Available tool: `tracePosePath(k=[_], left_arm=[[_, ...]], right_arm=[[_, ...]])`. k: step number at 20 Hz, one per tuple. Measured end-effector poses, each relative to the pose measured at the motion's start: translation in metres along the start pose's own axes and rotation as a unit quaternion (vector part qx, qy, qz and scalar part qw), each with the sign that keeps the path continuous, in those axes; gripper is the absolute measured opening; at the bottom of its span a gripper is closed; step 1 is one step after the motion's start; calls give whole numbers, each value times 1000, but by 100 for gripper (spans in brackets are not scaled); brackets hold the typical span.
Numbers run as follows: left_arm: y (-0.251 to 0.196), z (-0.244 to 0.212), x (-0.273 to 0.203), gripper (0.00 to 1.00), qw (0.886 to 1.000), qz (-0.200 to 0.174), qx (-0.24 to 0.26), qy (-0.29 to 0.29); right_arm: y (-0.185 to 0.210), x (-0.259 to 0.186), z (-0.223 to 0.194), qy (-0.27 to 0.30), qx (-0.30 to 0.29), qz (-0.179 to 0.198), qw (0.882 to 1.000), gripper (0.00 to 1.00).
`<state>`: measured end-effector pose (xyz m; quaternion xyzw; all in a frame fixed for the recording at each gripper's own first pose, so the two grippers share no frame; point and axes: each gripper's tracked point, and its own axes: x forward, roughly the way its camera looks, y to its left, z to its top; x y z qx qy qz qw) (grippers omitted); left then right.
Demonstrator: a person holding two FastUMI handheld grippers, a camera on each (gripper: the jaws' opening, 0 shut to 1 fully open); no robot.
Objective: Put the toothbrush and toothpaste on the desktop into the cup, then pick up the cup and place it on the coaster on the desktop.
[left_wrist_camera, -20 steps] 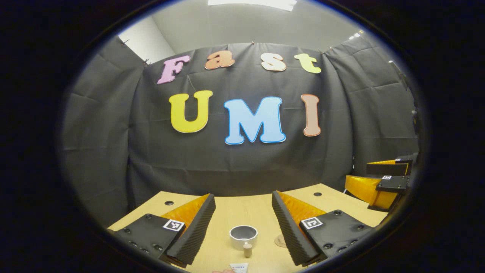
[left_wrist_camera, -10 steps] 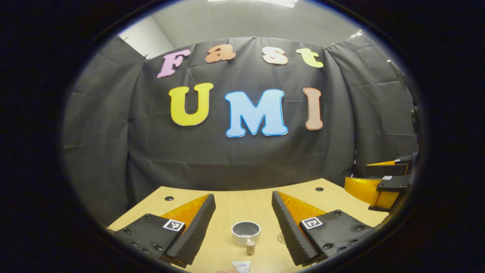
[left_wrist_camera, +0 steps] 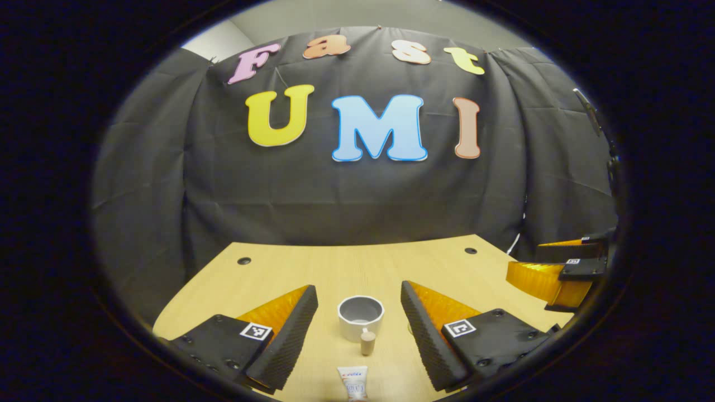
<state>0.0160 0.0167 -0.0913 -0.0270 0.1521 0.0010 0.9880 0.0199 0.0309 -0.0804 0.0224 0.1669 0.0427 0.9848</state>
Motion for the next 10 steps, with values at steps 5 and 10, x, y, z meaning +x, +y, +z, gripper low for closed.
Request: tracePosePath(k=[5, 10], left_arm=[[3, -35, 5, 96, 998, -5, -9, 69], [6, -79, 8, 96, 989, -12, -28, 145]], right_arm=[[9, 10, -35, 75, -2, 12, 997, 96], [18, 11, -65, 142, -6, 24, 990, 97]])
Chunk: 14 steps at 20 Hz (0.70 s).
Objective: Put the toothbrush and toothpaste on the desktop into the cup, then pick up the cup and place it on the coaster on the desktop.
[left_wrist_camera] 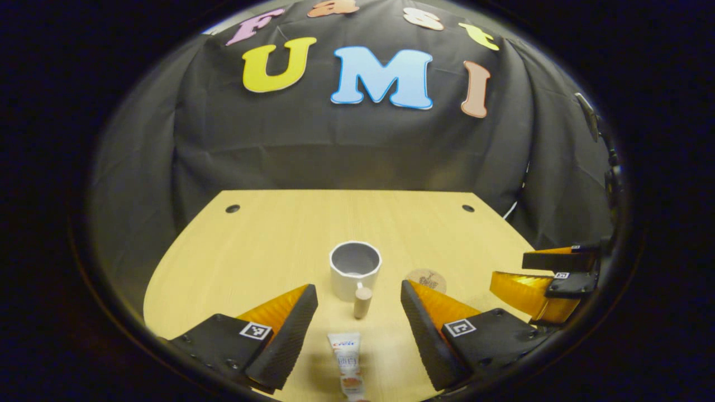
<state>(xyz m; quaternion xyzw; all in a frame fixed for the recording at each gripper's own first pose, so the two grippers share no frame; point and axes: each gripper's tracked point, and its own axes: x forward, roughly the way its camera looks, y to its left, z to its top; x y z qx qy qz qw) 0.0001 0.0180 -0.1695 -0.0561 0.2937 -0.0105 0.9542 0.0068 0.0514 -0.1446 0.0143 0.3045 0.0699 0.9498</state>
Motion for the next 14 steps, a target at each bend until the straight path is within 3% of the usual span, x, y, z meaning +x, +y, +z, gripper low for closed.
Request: tracePosePath(k=[8, 11, 14], left_arm=[[5, -55, 3, 96, 993, -5, -32, 110], [6, -81, -1, 96, 985, -6, -35, 170], [9, -116, -4, 97, 969, -1, -36, 245]], right_arm=[[25, 5, -58, 134, 4, 10, 991, 97], [35, 3, -75, 187, 1, 12, 982, 98], [41, 1, -89, 232, 6, 15, 973, 98]])
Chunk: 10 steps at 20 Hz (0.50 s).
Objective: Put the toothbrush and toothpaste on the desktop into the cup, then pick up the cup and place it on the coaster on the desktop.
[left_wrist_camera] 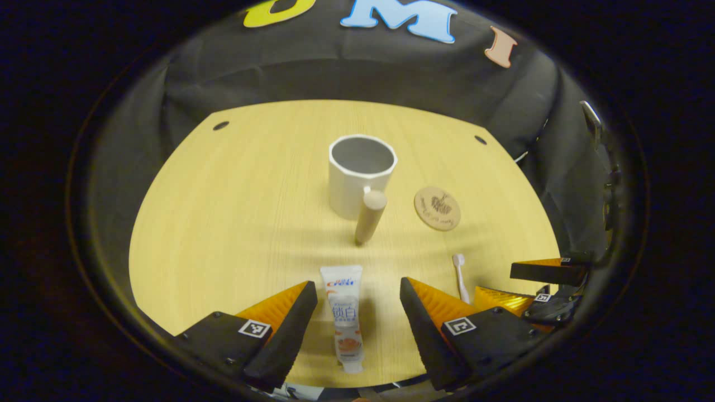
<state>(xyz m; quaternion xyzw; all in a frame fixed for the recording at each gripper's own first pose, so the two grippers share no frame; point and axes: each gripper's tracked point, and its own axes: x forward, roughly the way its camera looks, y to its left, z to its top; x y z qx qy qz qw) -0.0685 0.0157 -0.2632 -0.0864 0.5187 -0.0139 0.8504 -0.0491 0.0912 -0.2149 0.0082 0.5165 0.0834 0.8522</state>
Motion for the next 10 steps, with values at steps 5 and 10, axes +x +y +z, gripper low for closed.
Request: tracePosePath(k=[5, 10], left_arm=[[5, -24, 18, 98, 998, 7, -10, 54], [7, -36, 32, 98, 996, 8, -23, 91]], right_arm=[[-1, 26, -28, 51, 16, 3, 999, 97], [0, 38, -38, 82, 23, 9, 996, 96]])
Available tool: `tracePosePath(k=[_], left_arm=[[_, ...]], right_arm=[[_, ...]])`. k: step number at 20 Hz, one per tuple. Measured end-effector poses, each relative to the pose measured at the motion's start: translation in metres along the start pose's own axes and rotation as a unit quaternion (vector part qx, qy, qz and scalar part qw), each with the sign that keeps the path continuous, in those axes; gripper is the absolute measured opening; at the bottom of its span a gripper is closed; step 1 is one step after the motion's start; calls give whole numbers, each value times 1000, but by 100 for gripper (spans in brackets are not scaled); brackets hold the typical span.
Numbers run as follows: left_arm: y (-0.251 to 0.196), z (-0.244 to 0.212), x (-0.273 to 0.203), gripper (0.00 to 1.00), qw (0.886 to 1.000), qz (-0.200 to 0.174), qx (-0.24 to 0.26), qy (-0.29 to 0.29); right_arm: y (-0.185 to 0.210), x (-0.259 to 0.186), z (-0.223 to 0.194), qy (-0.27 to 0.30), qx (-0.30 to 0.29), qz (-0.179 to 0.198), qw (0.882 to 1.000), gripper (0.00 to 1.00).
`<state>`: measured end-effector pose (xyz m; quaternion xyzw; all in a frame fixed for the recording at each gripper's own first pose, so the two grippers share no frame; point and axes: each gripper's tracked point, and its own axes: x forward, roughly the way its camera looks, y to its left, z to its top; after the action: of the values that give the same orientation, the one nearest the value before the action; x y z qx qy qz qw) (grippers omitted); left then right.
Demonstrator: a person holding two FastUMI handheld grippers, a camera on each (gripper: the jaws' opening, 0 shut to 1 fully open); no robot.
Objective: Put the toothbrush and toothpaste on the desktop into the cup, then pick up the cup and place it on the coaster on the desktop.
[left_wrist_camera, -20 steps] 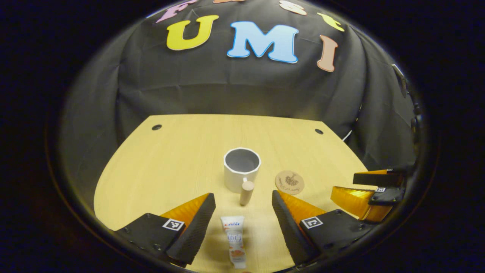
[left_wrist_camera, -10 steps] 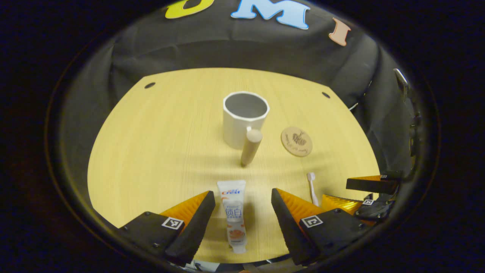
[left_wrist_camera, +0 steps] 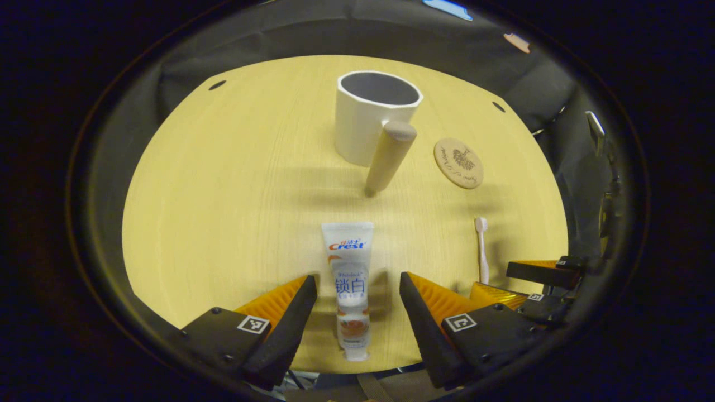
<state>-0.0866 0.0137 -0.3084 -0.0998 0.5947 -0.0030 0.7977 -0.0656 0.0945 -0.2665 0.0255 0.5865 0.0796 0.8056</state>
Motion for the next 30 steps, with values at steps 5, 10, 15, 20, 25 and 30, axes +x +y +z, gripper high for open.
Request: tracePosePath(k=[5, 10, 15, 20, 25, 30], left_arm=[[3, -1, 7, 95, 1000, 5, 3, 17], [5, -4, 18, 80, 999, 13, 4, 31], [9, -3, 18, 67, 999, 27, 19, 29], [9, -3, 18, 41, 999, 35, 37, 17], [11, -1, 16, 32, 999, 30, 41, 3], [11, 3, 13, 26, 999, 14, 28, -26]], right_arm=[[2, 10, 0, 13, 1, 1, 1000, 83], [-1, 16, 2, 22, 1, -8, 1000, 68], [-9, 16, -4, 33, -17, -35, 999, 44], [-10, 15, -5, 28, -28, -32, 999, 13], [-12, 16, -4, 16, -19, -23, 999, 10], [-16, 15, -3, -11, 2, -2, 1000, 4]])
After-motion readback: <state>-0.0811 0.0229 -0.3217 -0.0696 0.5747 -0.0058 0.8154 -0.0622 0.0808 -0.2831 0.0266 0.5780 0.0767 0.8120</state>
